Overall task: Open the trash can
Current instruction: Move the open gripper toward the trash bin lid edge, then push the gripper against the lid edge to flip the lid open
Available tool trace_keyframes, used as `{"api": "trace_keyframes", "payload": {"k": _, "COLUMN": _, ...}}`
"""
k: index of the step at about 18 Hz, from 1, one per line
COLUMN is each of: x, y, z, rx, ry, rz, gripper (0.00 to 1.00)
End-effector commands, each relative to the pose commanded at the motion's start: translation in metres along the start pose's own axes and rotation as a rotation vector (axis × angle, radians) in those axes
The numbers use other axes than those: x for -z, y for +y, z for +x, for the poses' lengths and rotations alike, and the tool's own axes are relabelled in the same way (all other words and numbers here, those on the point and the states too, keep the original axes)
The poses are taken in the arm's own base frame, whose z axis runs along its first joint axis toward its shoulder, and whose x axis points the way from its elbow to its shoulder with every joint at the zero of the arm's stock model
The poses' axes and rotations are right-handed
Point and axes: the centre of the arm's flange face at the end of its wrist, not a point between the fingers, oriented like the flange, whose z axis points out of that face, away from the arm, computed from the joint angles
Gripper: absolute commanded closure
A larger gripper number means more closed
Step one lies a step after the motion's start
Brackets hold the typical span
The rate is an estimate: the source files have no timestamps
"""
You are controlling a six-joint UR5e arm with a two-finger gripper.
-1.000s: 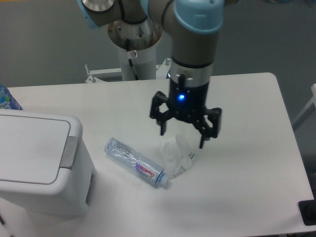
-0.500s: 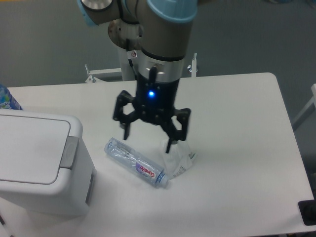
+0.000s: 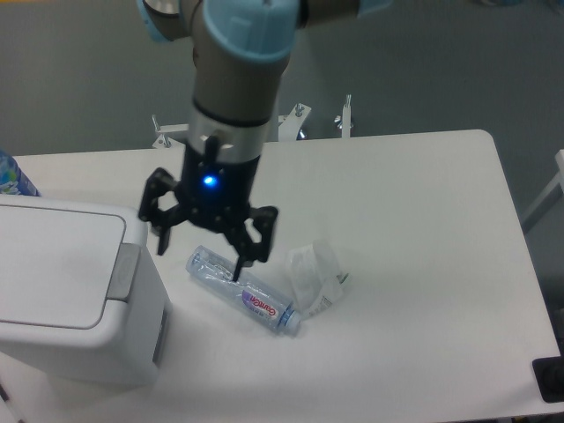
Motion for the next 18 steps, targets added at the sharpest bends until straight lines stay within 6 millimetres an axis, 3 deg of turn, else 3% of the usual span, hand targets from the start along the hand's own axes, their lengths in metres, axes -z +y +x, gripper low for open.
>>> {"api": "trace_keyframes", "payload": {"k": 3, "x": -0.012, "y": -0.001, "z": 0.001, "rx": 0.003, "ry": 0.007, "rz": -0.014, "gripper": 0.00}}
{"api": "trace_keyframes", "payload": {"k": 18, "x": -0.031, "y": 0.006, "z": 0.003, "rx": -0.007, "ry": 0.007, "rz": -0.048, "gripper": 0.00}}
